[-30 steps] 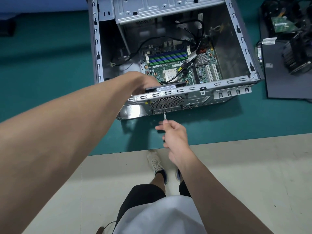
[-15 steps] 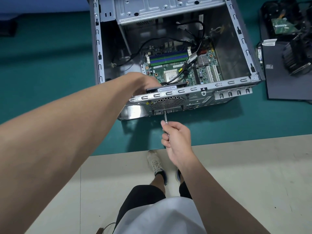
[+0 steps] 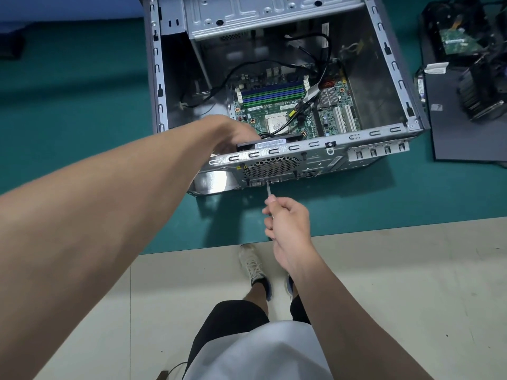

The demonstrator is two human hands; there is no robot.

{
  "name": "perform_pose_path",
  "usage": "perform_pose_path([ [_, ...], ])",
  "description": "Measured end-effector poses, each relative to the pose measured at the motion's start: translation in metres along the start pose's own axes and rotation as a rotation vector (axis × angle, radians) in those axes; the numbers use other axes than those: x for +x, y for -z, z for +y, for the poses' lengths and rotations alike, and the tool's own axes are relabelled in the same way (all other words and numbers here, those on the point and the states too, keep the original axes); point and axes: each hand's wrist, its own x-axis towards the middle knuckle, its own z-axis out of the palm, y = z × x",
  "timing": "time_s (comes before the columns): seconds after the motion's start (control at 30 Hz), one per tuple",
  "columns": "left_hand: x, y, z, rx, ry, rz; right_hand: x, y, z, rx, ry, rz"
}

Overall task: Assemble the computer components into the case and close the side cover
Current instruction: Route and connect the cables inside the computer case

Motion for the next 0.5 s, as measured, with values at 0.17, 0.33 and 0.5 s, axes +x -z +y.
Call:
perform_pose_path([
  [0.17,-0.0051,-0.0023,0.0039,0.007,-0.013,-0.007,-0.0011,-0.0013,-0.0045,0.111,-0.029,-0.068],
  [0.33,-0.0014,-0.0015,0.0027,0.046,-0.027,0.026,-0.0008,-0.0008,-0.0004,0.077,-0.015,-0.036],
  [0.5,-0.0011,-0.0013,0.0018,0.03,-0.031,0.032,0.0041,-0.0041,0.0006,-0.165,-0.022,-0.016],
])
